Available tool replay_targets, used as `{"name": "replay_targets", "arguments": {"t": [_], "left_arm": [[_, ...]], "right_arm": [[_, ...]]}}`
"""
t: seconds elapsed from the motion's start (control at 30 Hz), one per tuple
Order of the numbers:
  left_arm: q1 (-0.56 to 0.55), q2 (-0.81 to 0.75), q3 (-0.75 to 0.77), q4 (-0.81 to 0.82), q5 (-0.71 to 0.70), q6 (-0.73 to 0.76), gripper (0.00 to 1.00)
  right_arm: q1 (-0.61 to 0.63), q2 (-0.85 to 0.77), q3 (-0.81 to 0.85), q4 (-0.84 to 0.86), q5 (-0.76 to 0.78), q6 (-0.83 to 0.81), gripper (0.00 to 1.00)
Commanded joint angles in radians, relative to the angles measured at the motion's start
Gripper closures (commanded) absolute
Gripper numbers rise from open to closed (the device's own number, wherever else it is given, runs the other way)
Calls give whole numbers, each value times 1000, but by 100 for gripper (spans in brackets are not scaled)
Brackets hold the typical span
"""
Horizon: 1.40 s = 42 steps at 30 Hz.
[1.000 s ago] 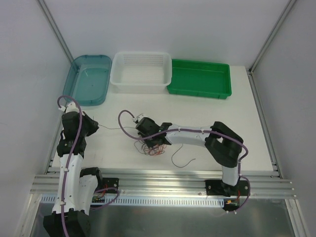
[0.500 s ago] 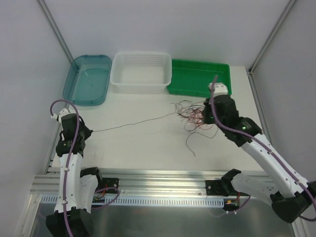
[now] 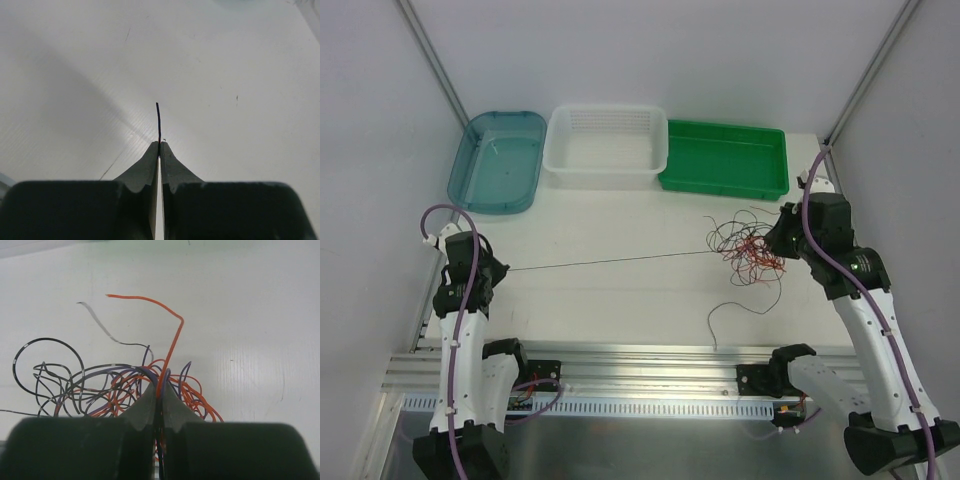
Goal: Untangle the cables
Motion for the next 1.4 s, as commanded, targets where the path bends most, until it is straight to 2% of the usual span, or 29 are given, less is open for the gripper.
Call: {"name": "replay_targets", "arguments": {"t": [0.0, 0.03, 0.07, 0.13, 0.23, 0.27, 0.37, 0.4, 0.47, 0.5, 0.6, 0.67, 0.73, 0.87, 1.03, 1.23, 1.37], "left_arm": [[27, 21, 32, 10, -101, 36, 100], [27, 28, 31, 21, -53, 47, 100], [24, 39, 28, 36, 54, 77, 100], [-5, 61, 18, 86, 153, 102, 100], [-103, 88, 8, 113, 261, 136, 95], [-133, 99, 7, 113, 288, 146, 89], [-205, 117, -2, 119, 408, 136, 82], [-217, 111, -10, 120, 431, 128, 71], [-258, 90, -19, 128, 497, 122, 58], [-272, 62, -24, 131, 520, 120, 40], [-317, 15, -21, 145, 616, 120, 13], [-358, -1, -4, 149, 699, 125, 6], [-395, -8, 11, 154, 733, 134, 2], [-498, -18, 61, 162, 761, 198, 1], [-680, 4, 108, 235, 698, 316, 1], [-907, 155, 139, 390, 530, 456, 1], [-950, 318, 189, 459, 477, 501, 1]], "right_arm": [[-48, -3, 59, 20, -47, -36, 99], [-48, -5, 23, 54, -146, -35, 99], [-46, -5, 4, 85, -296, -27, 99], [-22, 10, -33, 152, -386, -9, 99], [88, 38, -74, 176, -361, -35, 99], [139, 47, -83, 180, -330, -41, 99], [203, 83, -96, 182, -310, -41, 99], [216, 87, -97, 189, -310, -67, 99], [237, 99, -94, 192, -310, -67, 99], [254, 103, -90, 191, -312, -70, 99], [286, 115, -62, 180, -321, -88, 99], [311, 124, -36, 169, -336, -99, 99], [326, 127, -17, 151, -339, -113, 99], [357, 127, 22, 122, -350, -131, 99], [383, 124, 55, 102, -402, -147, 99], [431, 130, 96, 97, -466, -148, 99], [444, 132, 108, 103, -482, -130, 99]]}}
